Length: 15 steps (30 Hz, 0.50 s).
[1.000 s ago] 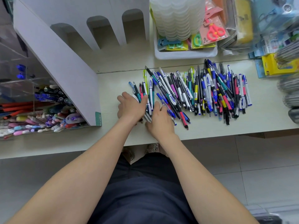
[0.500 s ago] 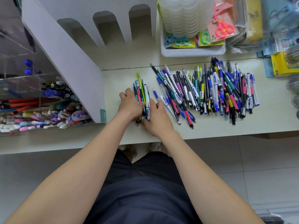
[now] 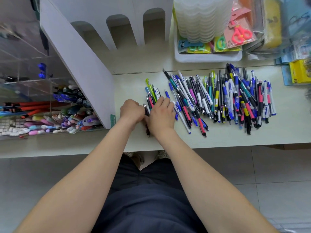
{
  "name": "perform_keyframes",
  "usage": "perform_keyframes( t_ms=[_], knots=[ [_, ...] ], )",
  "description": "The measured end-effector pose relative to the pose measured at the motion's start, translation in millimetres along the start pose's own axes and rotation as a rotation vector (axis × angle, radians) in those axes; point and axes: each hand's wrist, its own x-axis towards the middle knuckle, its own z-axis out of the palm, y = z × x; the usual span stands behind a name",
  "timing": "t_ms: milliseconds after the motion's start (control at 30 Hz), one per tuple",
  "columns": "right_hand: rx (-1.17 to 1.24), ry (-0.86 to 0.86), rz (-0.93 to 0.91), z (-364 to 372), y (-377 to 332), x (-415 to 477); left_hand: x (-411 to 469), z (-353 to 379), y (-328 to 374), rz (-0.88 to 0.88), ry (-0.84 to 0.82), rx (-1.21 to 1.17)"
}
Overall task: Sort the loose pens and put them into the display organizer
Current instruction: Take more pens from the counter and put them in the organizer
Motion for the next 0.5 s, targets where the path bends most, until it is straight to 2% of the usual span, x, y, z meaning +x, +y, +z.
perform_keyframes(
  t_ms=[133,300,500],
  knots=[
    [-0.023,0.018,0.033,5.0,-12.7,4.3,-9.2,-11.3,1.9,0.044,0.059,0.088],
    [-0.003,0.064,0.050,7.1,-18.1,3.1,-19.0,-10.3,0.5,0.047,0.020,0.010],
    [-0.176,-0.041,0.093,5.9,-18.5,9.3,-21.2,-8.8,3.0,0.045,0.056,-0.166]
  ],
)
